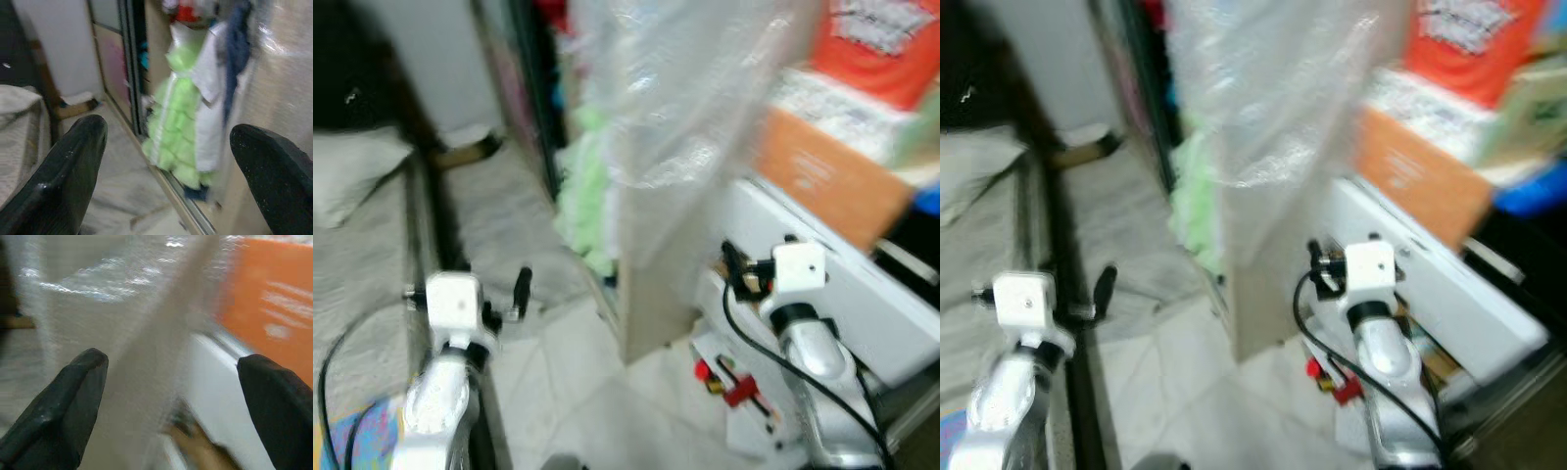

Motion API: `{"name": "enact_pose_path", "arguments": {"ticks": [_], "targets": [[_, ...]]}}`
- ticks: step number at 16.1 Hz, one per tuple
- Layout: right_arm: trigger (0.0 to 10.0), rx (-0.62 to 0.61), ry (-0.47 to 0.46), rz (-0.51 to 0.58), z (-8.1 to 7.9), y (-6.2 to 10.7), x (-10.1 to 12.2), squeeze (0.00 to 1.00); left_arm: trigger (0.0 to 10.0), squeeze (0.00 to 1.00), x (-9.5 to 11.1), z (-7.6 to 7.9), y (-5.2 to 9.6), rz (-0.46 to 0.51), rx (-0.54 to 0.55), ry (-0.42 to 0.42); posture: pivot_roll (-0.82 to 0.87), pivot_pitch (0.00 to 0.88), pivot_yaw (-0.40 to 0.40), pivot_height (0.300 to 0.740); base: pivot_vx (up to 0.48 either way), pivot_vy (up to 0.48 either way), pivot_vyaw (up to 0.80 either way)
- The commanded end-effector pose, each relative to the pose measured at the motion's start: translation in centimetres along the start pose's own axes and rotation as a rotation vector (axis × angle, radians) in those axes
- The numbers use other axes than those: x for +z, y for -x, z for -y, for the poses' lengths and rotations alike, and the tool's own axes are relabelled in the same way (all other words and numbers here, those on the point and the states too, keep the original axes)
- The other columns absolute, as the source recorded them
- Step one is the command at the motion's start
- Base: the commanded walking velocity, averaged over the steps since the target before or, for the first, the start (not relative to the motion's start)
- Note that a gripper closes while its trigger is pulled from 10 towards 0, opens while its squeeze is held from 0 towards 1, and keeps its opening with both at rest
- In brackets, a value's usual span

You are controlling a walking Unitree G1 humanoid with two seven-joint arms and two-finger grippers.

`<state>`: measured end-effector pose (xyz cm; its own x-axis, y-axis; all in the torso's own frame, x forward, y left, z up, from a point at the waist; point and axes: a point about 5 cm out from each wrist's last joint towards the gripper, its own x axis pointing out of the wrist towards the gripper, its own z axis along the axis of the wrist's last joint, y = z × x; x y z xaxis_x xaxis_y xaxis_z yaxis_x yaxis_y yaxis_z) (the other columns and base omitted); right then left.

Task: Clean up the room

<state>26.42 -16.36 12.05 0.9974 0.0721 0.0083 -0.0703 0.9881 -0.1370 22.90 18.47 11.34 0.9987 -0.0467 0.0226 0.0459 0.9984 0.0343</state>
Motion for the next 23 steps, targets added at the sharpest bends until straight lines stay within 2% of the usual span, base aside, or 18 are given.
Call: {"name": "enact_pose_path", "arguments": {"ticks": [1,13,21,23], "targets": [[10.0,0.027,0.003,0.017,-0.48,-0.34,0.59,0.00,10.0,0.00,0.23,-0.04,-0.15,0.019,0.001,-0.004,0.04,0.000,-0.021,0.740,0.000,0.000,0.79],[10.0,0.043,0.009,-0.006,-0.51,-0.13,0.28,0.00,10.0,0.00,0.10,0.47,-0.43,-0.001,-0.010,0.020,0.03,0.000,-0.027,0.740,0.000,0.000,0.79],[10.0,0.066,-0.003,-0.007,-0.93,-0.33,0.22,0.00,10.0,0.00,0.08,0.30,-0.57,-0.003,-0.007,0.016,0.03,0.000,-0.025,0.740,0.000,0.000,0.79],[10.0,0.071,-0.007,-0.010,-1.03,-0.53,0.14,0.00,10.0,0.00,-0.26,0.09,-0.78,-0.028,0.014,0.039,0.04,0.000,-0.025,0.740,0.000,0.000,0.79]]}}
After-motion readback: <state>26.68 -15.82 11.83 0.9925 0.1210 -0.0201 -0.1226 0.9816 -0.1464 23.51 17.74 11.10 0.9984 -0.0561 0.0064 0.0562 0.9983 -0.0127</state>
